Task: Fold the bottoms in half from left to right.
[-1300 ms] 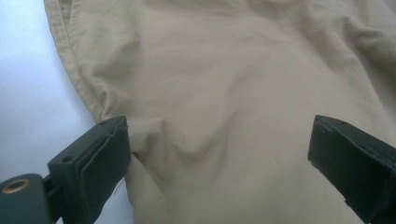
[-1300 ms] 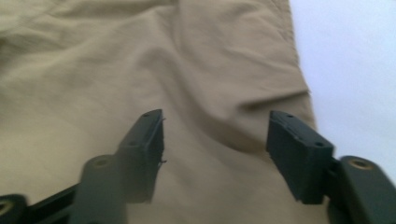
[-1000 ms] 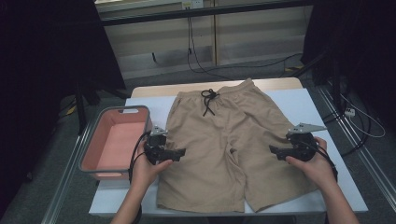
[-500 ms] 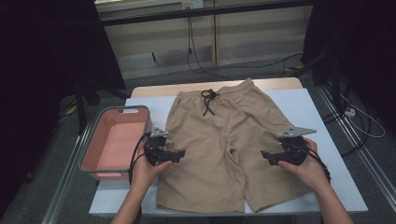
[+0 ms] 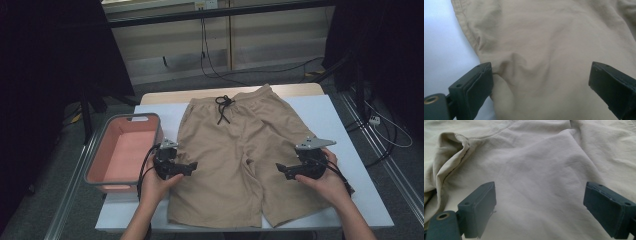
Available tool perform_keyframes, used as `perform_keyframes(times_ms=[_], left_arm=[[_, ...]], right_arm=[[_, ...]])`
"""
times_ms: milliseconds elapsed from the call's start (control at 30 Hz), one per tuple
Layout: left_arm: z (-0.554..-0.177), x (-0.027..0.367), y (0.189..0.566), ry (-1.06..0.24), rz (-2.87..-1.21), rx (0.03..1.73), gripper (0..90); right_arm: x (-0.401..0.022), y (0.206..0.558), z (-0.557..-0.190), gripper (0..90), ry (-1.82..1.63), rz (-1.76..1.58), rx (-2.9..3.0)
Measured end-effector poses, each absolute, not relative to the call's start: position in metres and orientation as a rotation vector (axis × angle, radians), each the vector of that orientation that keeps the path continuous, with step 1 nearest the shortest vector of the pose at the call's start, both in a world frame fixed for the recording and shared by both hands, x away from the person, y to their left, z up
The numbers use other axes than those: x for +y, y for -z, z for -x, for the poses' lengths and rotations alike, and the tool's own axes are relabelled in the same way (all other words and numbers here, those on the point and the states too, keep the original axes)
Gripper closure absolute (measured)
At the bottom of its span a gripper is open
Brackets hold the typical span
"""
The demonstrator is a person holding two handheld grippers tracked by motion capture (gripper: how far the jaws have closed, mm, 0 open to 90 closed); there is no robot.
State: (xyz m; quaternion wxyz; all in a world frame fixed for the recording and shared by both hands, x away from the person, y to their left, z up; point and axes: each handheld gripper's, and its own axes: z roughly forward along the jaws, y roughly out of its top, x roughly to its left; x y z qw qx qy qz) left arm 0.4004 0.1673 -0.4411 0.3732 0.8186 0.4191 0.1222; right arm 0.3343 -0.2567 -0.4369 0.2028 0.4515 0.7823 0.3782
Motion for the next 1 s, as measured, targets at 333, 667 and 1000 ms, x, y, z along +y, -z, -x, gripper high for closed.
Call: perform_keyframes(times_ms=[333, 667, 1000], left_arm=[[-0.390, 0.172, 0.452, -0.349, -2.146, 1.085, 4.4], [-0.380, 0.172, 0.458, -0.340, -2.171, 1.098, 3.9], [-0.375, 0.169, 0.451, -0.387, -2.165, 1.177, 32.3]], right_arm=[[-0.254, 0.439, -0.332, 11.0, -1.056, -1.237, 2.208], [-0.251, 0.440, -0.331, 11.4, -1.051, -1.221, 2.232], [-0.249, 0.439, -0.330, 11.5, -1.061, -1.209, 2.233]])
